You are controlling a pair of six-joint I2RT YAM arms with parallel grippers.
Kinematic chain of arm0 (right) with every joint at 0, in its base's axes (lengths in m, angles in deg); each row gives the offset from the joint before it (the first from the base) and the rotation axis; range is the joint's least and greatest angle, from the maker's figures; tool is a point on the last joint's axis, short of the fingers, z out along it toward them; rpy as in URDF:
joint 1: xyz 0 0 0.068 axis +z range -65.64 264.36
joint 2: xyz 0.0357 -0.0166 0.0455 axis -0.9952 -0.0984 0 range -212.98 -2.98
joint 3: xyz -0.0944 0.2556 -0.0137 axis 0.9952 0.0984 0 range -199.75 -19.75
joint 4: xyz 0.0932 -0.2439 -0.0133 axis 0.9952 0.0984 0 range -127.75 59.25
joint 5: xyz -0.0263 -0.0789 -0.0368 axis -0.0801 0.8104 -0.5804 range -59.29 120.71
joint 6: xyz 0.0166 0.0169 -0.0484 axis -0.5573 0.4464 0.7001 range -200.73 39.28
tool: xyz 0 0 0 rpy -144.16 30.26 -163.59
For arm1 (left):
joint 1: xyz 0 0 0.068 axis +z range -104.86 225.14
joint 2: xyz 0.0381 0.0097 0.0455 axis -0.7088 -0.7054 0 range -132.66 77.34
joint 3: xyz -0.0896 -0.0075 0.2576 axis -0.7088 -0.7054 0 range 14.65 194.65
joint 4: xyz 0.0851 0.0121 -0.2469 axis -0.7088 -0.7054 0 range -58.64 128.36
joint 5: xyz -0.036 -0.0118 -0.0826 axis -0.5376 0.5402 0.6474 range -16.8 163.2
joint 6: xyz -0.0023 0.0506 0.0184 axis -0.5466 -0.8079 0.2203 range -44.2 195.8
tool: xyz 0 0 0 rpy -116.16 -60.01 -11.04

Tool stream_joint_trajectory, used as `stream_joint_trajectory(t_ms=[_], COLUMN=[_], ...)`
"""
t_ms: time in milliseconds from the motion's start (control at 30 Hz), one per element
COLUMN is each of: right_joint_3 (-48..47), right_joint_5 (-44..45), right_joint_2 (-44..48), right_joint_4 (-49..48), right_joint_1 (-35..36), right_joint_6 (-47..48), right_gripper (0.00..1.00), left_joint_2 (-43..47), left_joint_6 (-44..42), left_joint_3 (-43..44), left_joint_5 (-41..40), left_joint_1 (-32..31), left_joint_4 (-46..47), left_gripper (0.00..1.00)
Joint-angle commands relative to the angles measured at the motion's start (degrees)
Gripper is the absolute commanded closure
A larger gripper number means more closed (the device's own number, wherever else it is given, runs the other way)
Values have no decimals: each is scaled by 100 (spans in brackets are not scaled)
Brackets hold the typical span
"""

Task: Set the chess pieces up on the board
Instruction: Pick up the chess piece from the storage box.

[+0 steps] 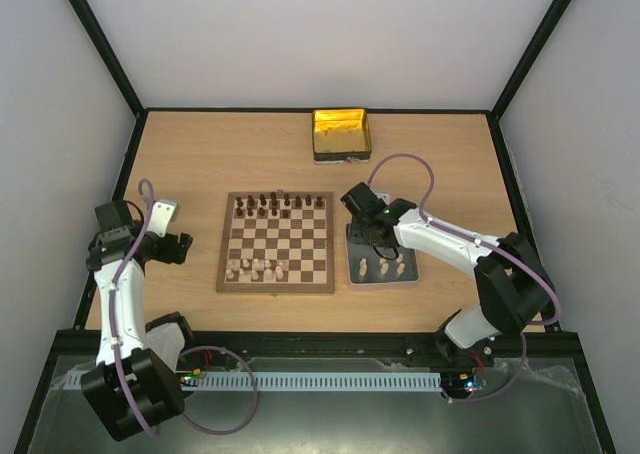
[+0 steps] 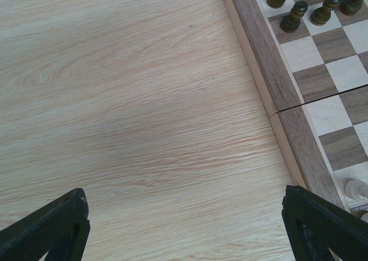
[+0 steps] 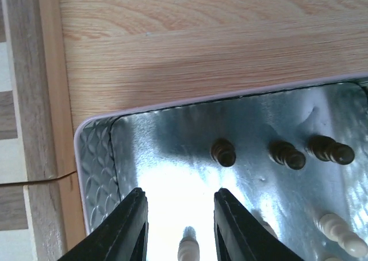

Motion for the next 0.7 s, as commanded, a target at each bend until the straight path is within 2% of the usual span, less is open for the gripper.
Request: stream_joint_trajectory(t_ms=[0,167,667], right_joint_3=[94,249,603], right_joint_5=[170,-36,-214], right_joint_2=[106,4,-403], right_joint_4=[-130,-303,-818], right_joint_1=[-168,-408,-728], right_joint_6=[-53,30,53], right_gripper=[69,69,72], left_joint_2=[194,532,394], left_joint_6=[-50,-117,-177], left_joint_3=[-31,-50,-92], left_joint_5=[119,308,290], left_joint_1=[34,36,72], left_joint_4=[-98,-113,-136], left_gripper=[9,7,7])
